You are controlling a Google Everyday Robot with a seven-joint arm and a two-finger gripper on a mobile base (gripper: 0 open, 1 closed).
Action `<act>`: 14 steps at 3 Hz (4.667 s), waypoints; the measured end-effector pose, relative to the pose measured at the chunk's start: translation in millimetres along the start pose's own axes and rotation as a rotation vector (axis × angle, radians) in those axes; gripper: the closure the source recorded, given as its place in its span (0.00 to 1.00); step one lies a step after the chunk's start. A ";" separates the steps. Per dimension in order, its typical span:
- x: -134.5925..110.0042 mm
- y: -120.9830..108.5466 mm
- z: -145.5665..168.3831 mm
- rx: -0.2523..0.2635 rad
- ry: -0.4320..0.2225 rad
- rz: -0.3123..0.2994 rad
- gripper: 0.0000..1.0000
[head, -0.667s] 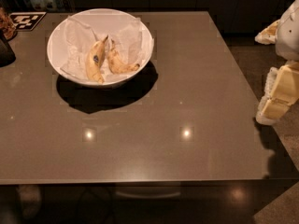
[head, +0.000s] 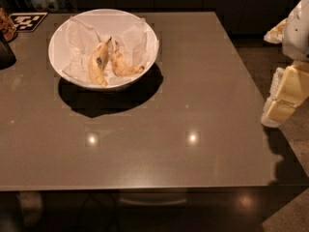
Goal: Pick banana from white bowl
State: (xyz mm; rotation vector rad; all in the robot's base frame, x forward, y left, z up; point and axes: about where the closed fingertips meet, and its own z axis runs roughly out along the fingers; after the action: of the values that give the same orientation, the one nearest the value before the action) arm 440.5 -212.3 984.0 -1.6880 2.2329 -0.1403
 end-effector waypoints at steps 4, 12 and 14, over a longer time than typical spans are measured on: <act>-65.9 -44.3 0.3 0.039 0.057 0.007 0.00; -266.4 -76.8 70.5 0.087 0.008 0.081 0.00; -304.8 -82.5 102.7 0.039 0.021 0.016 0.07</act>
Offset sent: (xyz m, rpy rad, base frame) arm 0.0579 0.0427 0.0276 -0.1345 0.0377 -0.1172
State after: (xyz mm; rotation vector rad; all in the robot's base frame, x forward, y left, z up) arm 621.8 65.6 973.5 -1.6557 2.2437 -0.1968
